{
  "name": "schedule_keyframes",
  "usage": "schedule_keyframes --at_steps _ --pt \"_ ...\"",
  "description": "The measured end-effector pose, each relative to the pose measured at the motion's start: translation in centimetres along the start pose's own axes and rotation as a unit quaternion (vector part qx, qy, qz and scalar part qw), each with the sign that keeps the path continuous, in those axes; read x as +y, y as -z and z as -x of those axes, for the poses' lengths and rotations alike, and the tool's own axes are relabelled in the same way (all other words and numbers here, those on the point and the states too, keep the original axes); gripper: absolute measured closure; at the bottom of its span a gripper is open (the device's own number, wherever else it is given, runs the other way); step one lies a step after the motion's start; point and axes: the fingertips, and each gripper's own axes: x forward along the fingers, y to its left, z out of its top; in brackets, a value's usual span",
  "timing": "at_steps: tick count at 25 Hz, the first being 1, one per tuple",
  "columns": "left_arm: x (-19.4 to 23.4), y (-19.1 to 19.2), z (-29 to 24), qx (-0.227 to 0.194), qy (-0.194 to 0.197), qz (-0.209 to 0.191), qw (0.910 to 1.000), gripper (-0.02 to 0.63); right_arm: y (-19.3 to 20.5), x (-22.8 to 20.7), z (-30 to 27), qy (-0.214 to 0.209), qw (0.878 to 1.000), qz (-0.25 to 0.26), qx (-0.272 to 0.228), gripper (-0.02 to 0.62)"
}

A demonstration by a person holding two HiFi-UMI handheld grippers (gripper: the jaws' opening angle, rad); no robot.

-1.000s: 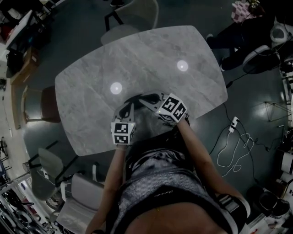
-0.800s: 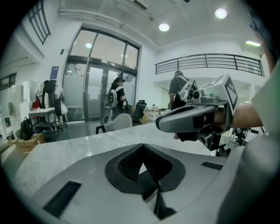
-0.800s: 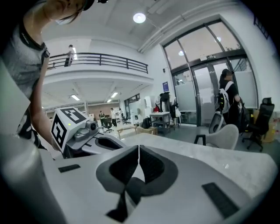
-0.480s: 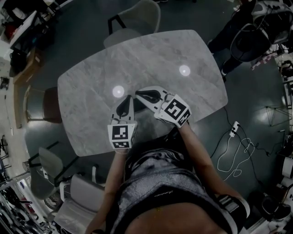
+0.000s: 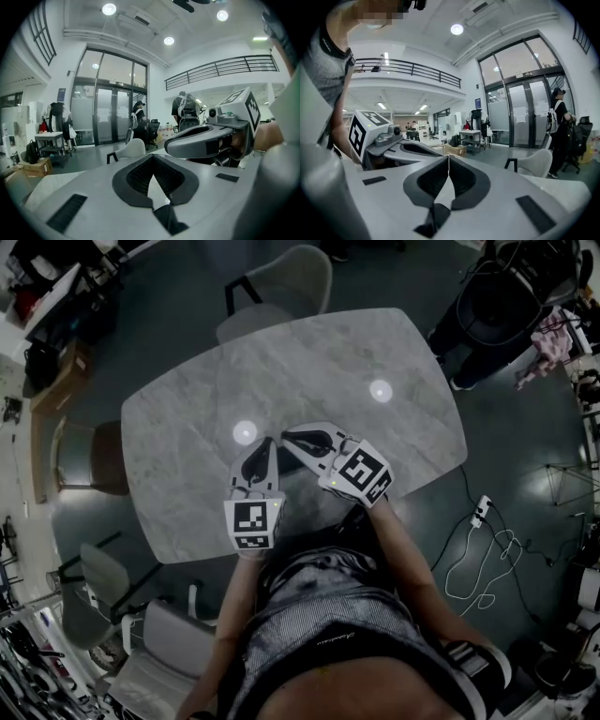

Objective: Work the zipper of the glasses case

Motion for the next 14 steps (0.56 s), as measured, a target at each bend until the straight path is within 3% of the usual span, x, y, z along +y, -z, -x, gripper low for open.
schedule_keyframes --at_steps 14 --pt "-0.18 0.41 -0.05 0.003 -0.001 0.006 1.0 0.6 0.48 0.1 0.18 -0.002 1.0 -0.002 0.007 0.534"
